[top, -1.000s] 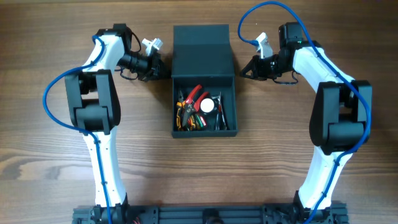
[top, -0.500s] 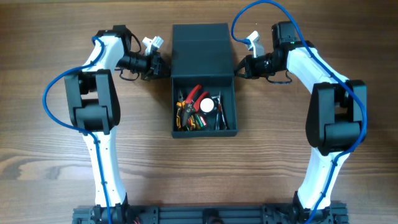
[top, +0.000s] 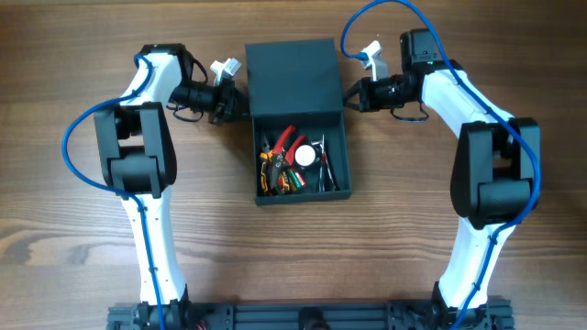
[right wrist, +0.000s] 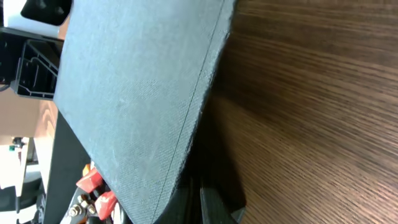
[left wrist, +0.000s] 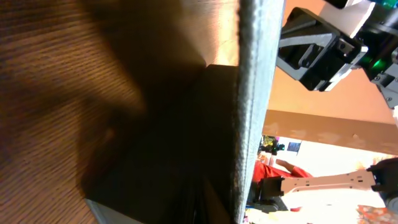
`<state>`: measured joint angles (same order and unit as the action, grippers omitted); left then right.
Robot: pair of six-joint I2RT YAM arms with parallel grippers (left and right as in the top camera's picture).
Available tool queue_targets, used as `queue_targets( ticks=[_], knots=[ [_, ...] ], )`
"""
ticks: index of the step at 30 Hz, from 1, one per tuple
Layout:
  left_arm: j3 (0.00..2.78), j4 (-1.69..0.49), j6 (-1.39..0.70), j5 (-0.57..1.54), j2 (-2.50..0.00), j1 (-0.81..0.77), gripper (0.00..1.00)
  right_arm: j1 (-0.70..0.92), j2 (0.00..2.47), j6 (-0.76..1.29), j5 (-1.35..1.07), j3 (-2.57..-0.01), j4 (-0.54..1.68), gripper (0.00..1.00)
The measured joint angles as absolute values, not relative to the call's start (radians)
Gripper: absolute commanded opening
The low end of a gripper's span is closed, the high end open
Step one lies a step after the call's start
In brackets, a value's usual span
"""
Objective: Pack container
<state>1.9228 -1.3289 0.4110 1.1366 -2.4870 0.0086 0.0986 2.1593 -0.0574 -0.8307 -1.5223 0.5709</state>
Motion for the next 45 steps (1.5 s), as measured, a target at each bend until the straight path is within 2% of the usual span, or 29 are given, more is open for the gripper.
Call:
queue_targets(
  ticks=[6, 15, 26, 34, 37, 40, 45],
  knots=[
    [1.922, -1.336, 0.434, 1.128, -2.445, 0.016, 0.04, 0.099, 2.159, -0.057, -0.831, -1.586, 0.579, 0.04],
    [1.924, -1.345, 0.437, 1.163, -2.209, 0.047, 0.04, 0.102, 2.16, -0.069, -0.849, -1.649, 0.586, 0.04],
    [1.924, -1.399, 0.437, 1.125, -2.203, 0.066, 0.04, 0.102, 2.16, -0.117, -0.891, -1.774, 0.668, 0.04],
    [1.924, -1.441, 0.479, 1.212, -2.182, 0.125, 0.04, 0.102, 2.16, -0.141, -0.89, -1.775, 0.706, 0.04],
    [1.924, -1.33, 0.398, 1.113, -2.174, 0.125, 0.04, 0.102, 2.16, -0.167, -0.89, -1.776, 0.735, 0.04],
    [1.924, -1.19, 0.214, 0.953, -2.174, 0.125, 0.04, 0.102, 2.16, -0.203, -0.89, -1.777, 0.775, 0.04],
    [1.924, -1.128, 0.067, 0.811, -2.174, 0.125, 0.04, 0.102, 2.158, -0.235, -0.89, -1.777, 0.806, 0.04]
  ],
)
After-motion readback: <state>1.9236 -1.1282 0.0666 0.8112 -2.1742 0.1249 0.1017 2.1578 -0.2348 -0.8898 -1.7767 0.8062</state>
